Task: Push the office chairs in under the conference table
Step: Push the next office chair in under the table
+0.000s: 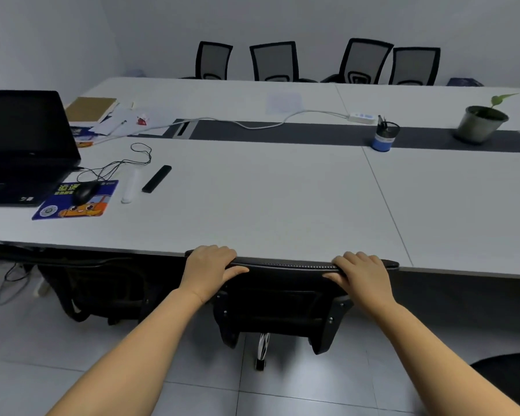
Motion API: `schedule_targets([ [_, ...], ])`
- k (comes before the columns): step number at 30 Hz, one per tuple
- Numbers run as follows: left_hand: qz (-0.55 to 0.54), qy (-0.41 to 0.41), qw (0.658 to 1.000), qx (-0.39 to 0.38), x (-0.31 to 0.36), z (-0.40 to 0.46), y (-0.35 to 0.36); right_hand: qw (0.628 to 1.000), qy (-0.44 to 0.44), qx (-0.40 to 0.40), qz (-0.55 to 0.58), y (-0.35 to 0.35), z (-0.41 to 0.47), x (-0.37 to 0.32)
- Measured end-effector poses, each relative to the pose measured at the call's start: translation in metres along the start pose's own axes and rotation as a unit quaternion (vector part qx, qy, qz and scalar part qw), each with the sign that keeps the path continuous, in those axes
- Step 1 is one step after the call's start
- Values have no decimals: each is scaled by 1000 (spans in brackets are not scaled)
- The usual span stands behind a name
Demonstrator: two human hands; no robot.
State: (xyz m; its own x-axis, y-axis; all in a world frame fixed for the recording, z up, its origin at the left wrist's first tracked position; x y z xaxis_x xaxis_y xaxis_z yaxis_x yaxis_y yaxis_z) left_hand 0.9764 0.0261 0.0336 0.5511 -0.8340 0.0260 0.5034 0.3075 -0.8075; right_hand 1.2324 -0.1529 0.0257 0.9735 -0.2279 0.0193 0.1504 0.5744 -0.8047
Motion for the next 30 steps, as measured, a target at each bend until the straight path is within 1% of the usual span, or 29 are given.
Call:
schedule_targets([
  [3,12,13,1000,-14,-7,9,8,1000,-8,-19,0,7,8,6],
  [11,14,2,999,-40,-3,8,4,999,4,-41,7,5,8,8],
  [12,8,-7,999,-48,-1,7,2,999,6,-44,10,3,7,7],
  [14,1,-36,995,-88,1,4,-1,998,8,-56,19,-1,6,6],
  [16,2,-57,991,-121,3,2,-6,995,20,-76,53,-5,5,6],
  [18,-15,-77,986,-147,8,3,-13,987,53,-100,110,-14,3,4],
  [19,-38,-86,985,-147,12,4,-18,983,69,-103,136,-20,0,2],
  [21,-100,-97,982,-127,27,4,-32,974,103,-84,182,-36,-6,-7],
  [23,-164,-118,974,-103,47,-1,-49,954,155,-73,247,-55,-17,-20],
  [25,-241,-171,952,-74,64,-16,-63,920,210,-78,321,-74,-32,-36],
  [26,-281,-214,934,-60,71,-27,-69,903,236,-80,350,-82,-42,-43],
  [28,-357,-305,883,-27,82,-54,-81,869,292,-71,394,-95,-65,-56],
  [30,-404,-362,840,0,90,-81,-91,835,354,-52,419,-108,-88,-65],
])
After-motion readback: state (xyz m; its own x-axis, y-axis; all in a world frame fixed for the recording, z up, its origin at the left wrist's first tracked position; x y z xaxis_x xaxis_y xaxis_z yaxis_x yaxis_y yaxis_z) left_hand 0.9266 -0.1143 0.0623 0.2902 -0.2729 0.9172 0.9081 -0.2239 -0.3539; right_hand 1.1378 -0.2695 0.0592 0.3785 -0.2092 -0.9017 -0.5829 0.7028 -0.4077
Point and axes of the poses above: each hand's wrist, its own z-axis towards the middle knuckle, its own y-axis out of the palm, x = y × z, the point moved 1 cm from there along z, towards the middle knuckle, and after that the axes turned 14 degrees about x, right-handed, at the moved point
